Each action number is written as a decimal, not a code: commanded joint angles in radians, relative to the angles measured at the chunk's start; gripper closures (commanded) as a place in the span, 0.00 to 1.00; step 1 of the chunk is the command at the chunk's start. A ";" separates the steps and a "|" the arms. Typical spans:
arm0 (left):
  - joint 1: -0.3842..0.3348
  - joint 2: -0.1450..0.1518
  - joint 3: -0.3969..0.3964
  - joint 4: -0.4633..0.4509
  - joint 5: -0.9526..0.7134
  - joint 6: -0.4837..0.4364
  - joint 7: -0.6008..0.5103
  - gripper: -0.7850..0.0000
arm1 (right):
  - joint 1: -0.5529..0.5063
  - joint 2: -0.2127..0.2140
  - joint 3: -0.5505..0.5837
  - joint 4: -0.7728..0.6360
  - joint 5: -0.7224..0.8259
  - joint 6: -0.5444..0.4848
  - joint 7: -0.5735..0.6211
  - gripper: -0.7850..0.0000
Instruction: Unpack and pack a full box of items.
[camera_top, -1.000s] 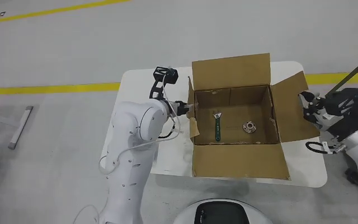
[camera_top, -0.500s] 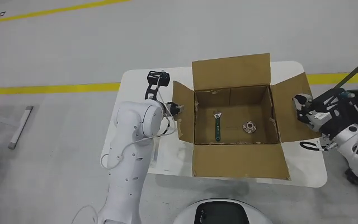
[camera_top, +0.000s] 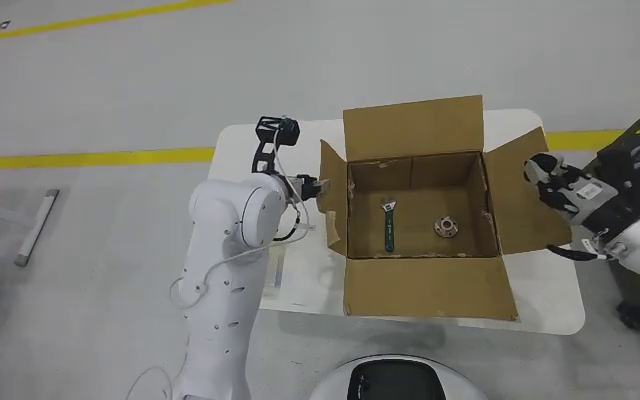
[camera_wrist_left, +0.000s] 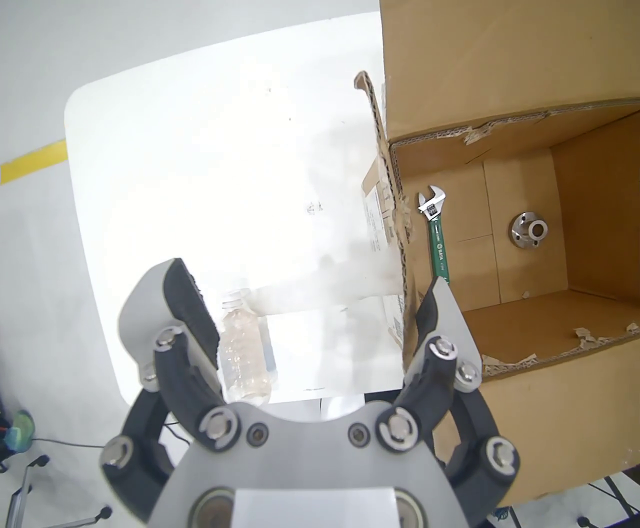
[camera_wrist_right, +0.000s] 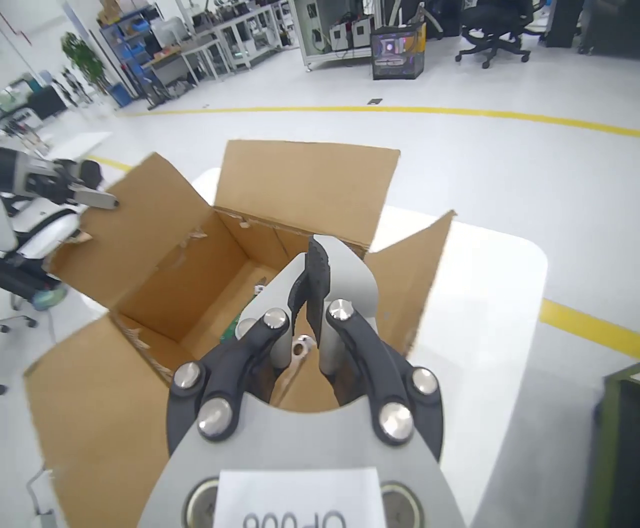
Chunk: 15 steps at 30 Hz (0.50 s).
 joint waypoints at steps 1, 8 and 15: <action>0.002 0.002 -0.009 -0.022 0.002 0.009 0.001 0.00 | 0.000 0.000 -0.010 -0.038 0.075 0.027 0.047 1.00; 0.015 0.007 -0.038 -0.073 0.015 0.041 0.008 0.00 | 0.000 0.001 -0.037 -0.074 0.053 0.043 0.076 1.00; 0.040 0.012 -0.051 -0.080 0.058 0.081 0.023 0.00 | -0.006 0.000 -0.040 -0.076 0.043 0.032 0.068 1.00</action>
